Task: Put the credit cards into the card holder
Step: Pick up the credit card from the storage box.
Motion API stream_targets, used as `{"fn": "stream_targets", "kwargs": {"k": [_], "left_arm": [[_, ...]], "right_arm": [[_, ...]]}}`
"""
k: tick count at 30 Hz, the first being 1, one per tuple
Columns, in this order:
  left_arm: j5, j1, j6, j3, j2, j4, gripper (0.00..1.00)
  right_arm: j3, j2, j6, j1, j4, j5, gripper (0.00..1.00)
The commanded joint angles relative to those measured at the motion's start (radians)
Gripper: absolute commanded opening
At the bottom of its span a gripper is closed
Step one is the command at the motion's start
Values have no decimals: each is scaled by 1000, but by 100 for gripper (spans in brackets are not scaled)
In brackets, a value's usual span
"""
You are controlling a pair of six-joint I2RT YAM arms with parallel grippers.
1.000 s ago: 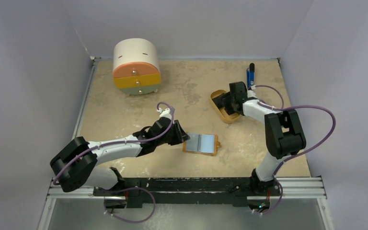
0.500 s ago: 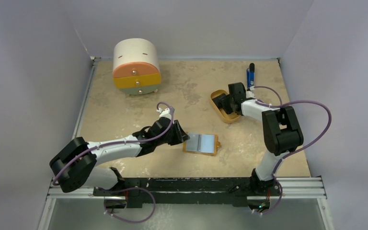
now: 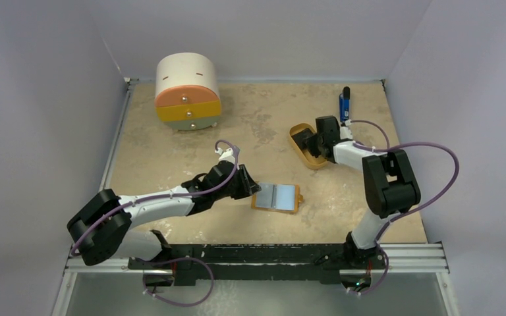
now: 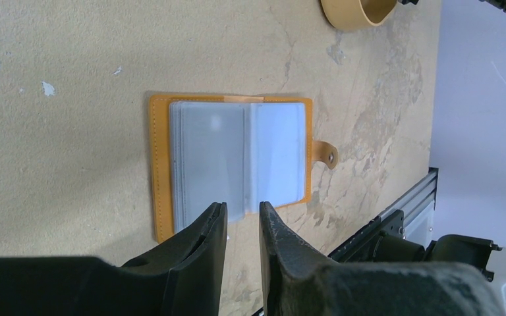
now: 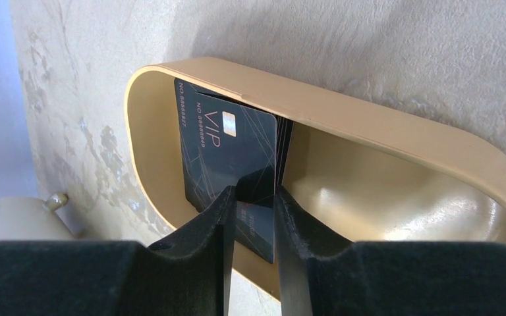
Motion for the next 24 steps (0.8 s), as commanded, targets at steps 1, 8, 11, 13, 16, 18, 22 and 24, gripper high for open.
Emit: {"fn": "stream_targets", "kwargs": {"k": [1,8,11,13,16,18,22,24], "left_arm": [[1,2,-3,-7,-11,44,24],[4,2,-10,-9,-7,47,24],[7,2,-11,-9,-6,51,24],[9,2,-11,-11,-4,56,24],[11,2,-13,-11,-3,58,24],[13,1,-15,-13,-5,58,24],[9,2,-18,-21,-15,58,24],[8,1,-17,-20,-16,56,24]], "right_arm": [[-26,-40,-22,-6,-20,28,28],[-36,-66,-39,-5,-20,33,24],[-38,-74,-44,-5,-19,32,24],[-35,-72,-51,-5,-18,30,29],[-22,-59,-62,-5,-20,19,35],[-16,-54,-65,-6,-20,16,34],[-11,-55,-69,-5,-19,17,29],[-10,-54,-71,-6,-18,16,27]]}}
